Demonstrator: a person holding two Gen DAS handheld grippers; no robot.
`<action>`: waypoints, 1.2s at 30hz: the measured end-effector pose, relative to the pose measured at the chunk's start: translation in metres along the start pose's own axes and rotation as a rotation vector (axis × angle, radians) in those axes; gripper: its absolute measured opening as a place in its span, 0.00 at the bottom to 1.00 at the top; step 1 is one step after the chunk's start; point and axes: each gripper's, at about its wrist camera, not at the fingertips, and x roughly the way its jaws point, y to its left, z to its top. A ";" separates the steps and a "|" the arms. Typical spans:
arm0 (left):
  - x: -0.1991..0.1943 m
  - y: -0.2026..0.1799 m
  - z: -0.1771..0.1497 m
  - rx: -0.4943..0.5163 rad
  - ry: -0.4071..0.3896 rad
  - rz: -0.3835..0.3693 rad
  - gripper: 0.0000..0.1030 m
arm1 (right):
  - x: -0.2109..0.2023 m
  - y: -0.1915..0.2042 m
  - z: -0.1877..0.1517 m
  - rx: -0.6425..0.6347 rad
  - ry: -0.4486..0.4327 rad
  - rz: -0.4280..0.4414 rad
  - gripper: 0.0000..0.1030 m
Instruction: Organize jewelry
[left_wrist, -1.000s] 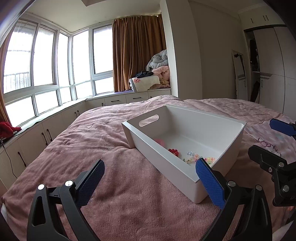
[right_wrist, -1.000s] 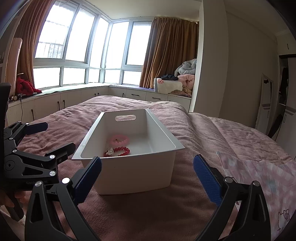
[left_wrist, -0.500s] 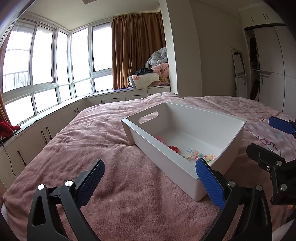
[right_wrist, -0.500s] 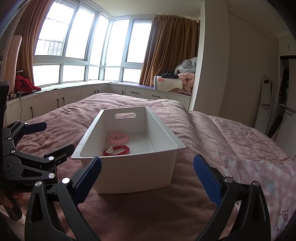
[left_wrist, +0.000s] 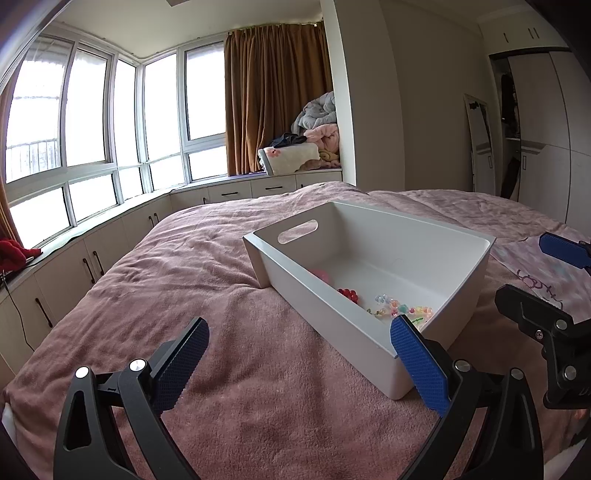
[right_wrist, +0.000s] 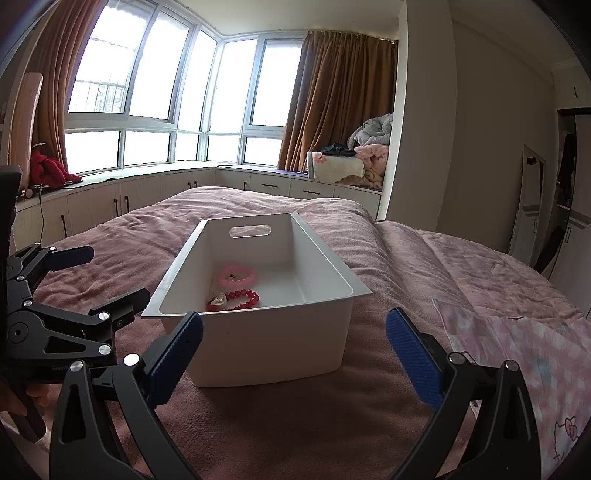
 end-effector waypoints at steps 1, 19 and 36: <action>0.000 0.000 0.000 -0.001 0.001 -0.002 0.97 | 0.000 0.000 0.000 0.000 0.001 0.000 0.95; 0.002 0.003 0.000 -0.040 0.011 -0.003 0.97 | 0.003 0.002 -0.002 0.000 0.017 0.002 0.95; -0.009 -0.005 0.001 -0.018 -0.050 -0.026 0.96 | 0.004 0.002 -0.003 0.000 0.023 0.002 0.95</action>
